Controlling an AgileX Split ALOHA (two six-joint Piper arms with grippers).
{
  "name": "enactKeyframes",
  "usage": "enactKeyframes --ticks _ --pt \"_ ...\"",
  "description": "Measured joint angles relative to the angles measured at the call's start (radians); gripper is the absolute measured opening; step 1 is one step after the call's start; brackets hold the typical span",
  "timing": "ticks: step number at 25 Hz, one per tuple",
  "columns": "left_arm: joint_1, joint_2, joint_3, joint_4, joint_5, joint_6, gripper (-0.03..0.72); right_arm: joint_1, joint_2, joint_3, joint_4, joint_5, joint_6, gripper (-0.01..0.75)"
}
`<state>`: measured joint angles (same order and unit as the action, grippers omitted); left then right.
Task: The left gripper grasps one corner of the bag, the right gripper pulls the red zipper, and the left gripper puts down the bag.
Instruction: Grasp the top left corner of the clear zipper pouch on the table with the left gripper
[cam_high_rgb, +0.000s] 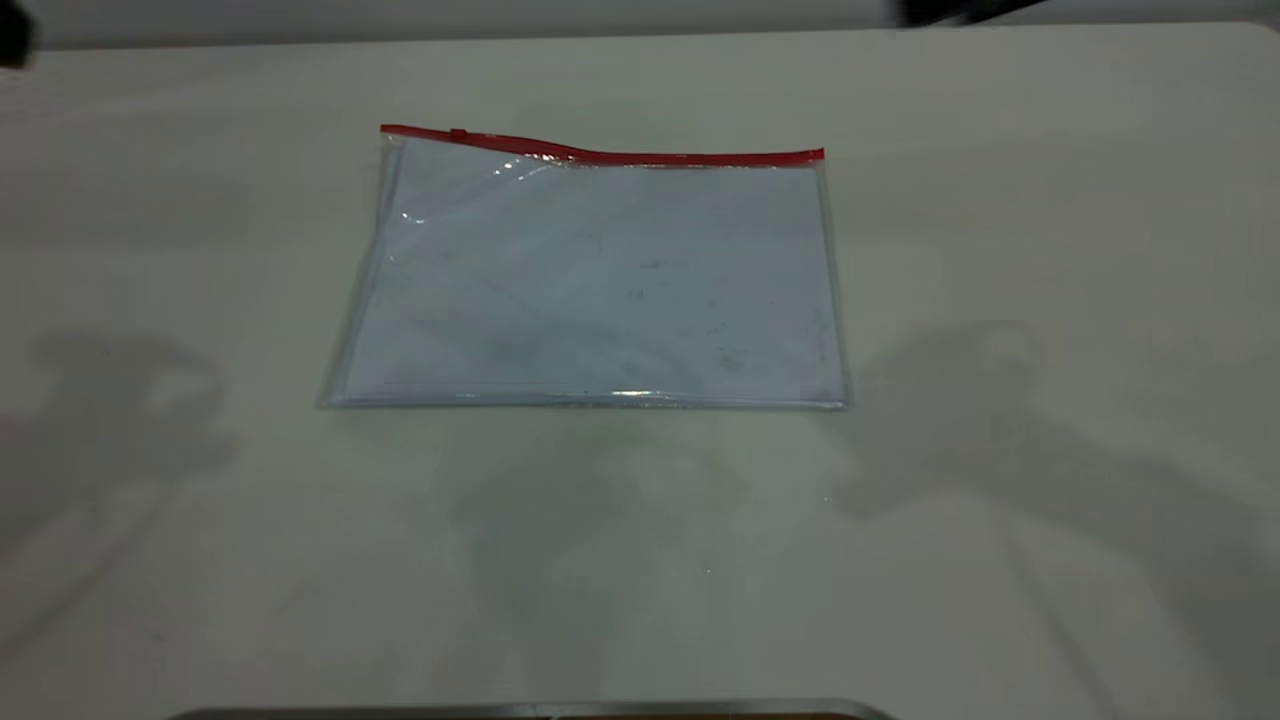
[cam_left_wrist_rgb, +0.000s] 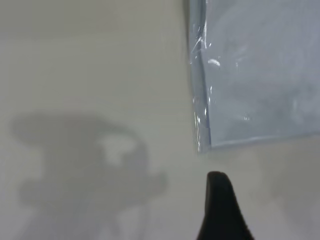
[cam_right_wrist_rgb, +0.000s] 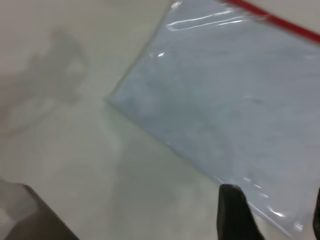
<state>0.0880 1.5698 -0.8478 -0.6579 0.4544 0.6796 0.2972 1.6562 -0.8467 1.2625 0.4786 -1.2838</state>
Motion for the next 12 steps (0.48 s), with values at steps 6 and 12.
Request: enactKeyframes --ticks 6,12 --pt "0.0 0.299 -0.224 -0.037 -0.005 0.18 0.536 0.093 0.201 -0.161 0.034 -0.002 -0.004 0.416" --pt "0.0 0.589 -0.478 -0.037 0.072 0.237 0.538 0.123 0.296 -0.249 0.037 0.002 0.004 0.416"
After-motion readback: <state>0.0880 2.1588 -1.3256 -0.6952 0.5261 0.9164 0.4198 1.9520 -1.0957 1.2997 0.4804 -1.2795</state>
